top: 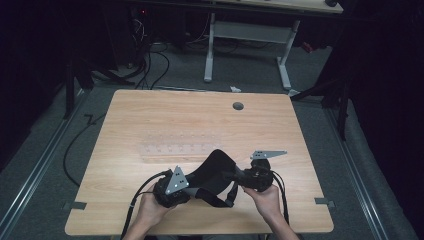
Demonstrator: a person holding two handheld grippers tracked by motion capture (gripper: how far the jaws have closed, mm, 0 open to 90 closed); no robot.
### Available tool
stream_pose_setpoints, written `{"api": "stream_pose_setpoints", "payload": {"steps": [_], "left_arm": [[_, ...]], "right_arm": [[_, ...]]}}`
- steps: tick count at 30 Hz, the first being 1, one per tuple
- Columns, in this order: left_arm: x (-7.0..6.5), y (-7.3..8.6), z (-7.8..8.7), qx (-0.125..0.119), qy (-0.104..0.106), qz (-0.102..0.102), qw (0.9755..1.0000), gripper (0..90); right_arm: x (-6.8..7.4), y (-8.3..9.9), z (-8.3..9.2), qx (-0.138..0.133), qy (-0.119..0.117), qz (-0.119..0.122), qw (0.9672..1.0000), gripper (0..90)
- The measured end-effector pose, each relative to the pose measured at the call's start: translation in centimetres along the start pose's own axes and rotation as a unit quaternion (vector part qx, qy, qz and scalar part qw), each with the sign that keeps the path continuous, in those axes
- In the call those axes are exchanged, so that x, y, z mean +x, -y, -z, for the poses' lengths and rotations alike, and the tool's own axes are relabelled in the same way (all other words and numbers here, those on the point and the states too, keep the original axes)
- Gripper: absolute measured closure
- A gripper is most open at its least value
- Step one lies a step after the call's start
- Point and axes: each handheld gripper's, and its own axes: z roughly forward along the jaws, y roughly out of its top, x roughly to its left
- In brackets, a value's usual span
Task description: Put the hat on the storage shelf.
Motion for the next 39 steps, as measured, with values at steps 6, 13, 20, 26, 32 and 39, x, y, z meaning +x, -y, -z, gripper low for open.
{"api": "stream_pose_setpoints", "payload": {"steps": [6,13,20,26,32,39], "left_arm": [[-0.2,0.1,0.2,0.004,0.020,0.002,0.9998,71.6],[-1.0,0.1,0.6,0.008,0.049,-0.001,0.9988,84.0],[-0.9,0.0,0.7,0.007,0.046,0.010,0.9989,86.1],[0.0,-0.5,1.1,-0.002,0.038,0.036,0.9986,86.1],[1.1,-1.3,2.0,-0.019,0.032,0.064,0.9973,86.1],[1.6,-2.0,2.9,-0.034,0.037,0.083,0.9953,86.1]], "right_arm": [[0.1,0.0,-0.1,-0.004,0.012,0.004,0.9999,78.9],[-0.1,-0.2,0.1,-0.017,0.032,0.006,0.9993,71.9],[-0.8,0.0,1.3,-0.044,0.047,0.000,0.9979,62.4],[-1.4,1.0,2.6,-0.058,0.068,-0.004,0.9960,60.4],[-2.5,2.5,3.5,-0.050,0.114,-0.006,0.9922,57.4],[-4.1,4.2,3.4,-0.031,0.165,0.001,0.9859,55.9]]}}
